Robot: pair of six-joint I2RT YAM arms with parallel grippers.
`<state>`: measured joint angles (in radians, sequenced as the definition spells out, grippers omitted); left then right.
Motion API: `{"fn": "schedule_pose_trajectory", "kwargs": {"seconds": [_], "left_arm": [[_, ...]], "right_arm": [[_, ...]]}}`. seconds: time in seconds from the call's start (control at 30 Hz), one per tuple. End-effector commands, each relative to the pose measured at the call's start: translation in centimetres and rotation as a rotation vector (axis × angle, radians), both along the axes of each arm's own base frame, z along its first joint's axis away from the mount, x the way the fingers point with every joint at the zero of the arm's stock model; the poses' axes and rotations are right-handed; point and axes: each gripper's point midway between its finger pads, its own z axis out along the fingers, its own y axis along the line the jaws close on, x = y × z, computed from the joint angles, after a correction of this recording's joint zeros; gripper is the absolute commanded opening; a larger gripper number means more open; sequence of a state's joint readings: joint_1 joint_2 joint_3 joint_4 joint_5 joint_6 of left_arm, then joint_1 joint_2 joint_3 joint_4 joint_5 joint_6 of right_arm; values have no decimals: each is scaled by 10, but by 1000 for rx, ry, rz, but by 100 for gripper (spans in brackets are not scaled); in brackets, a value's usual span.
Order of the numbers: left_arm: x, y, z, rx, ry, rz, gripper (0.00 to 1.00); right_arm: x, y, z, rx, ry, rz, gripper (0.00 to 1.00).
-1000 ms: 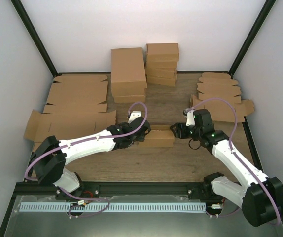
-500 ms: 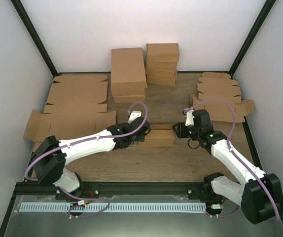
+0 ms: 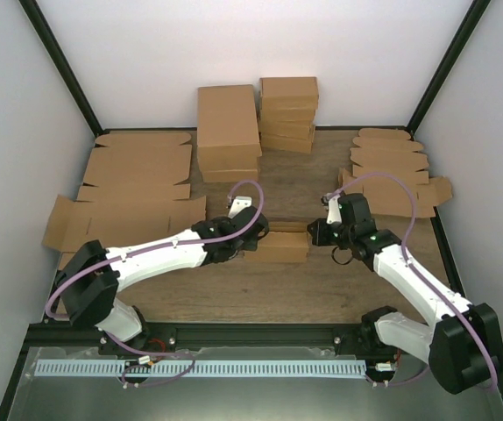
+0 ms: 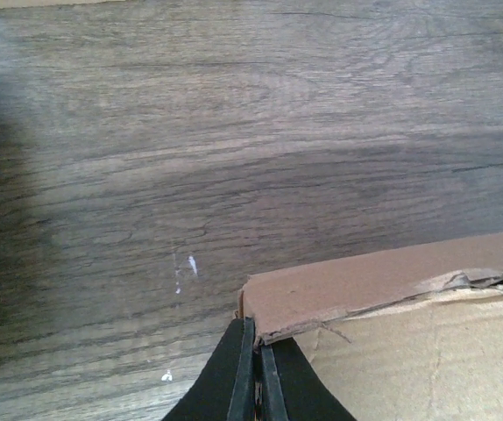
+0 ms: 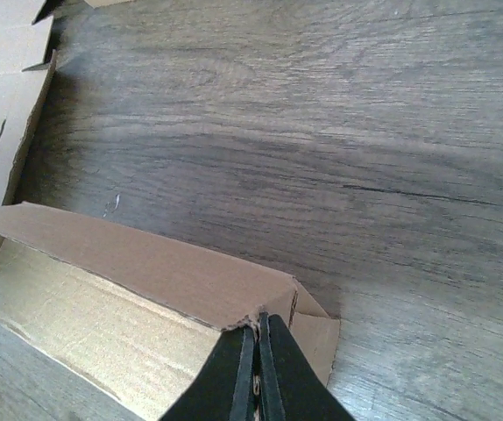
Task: Fold the paper box
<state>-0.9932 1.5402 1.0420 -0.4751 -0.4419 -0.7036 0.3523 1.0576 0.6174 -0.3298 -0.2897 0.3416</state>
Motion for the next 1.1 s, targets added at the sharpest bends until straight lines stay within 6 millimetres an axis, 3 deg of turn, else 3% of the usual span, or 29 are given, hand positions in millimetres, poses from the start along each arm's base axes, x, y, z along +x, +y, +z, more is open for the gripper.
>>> {"fn": "schedule_pose_trajectory", "kwargs": {"seconds": [0.0, 0.27, 0.6, 1.07], "left_arm": [[2, -1, -2, 24, 9, 3, 4], [2, -3, -3, 50, 3, -17, 4], [1, -6, -3, 57, -7, -18, 4], [-2, -10, -5, 57, -17, -19, 4]], "right_arm": [[-7, 10, 9, -3, 86, 1, 1], [-16, 15, 8, 1, 209, -59, 1], [-12, 18, 27, -2, 236, -88, 5], [-27, 24, 14, 51, 325, -163, 5]]}}
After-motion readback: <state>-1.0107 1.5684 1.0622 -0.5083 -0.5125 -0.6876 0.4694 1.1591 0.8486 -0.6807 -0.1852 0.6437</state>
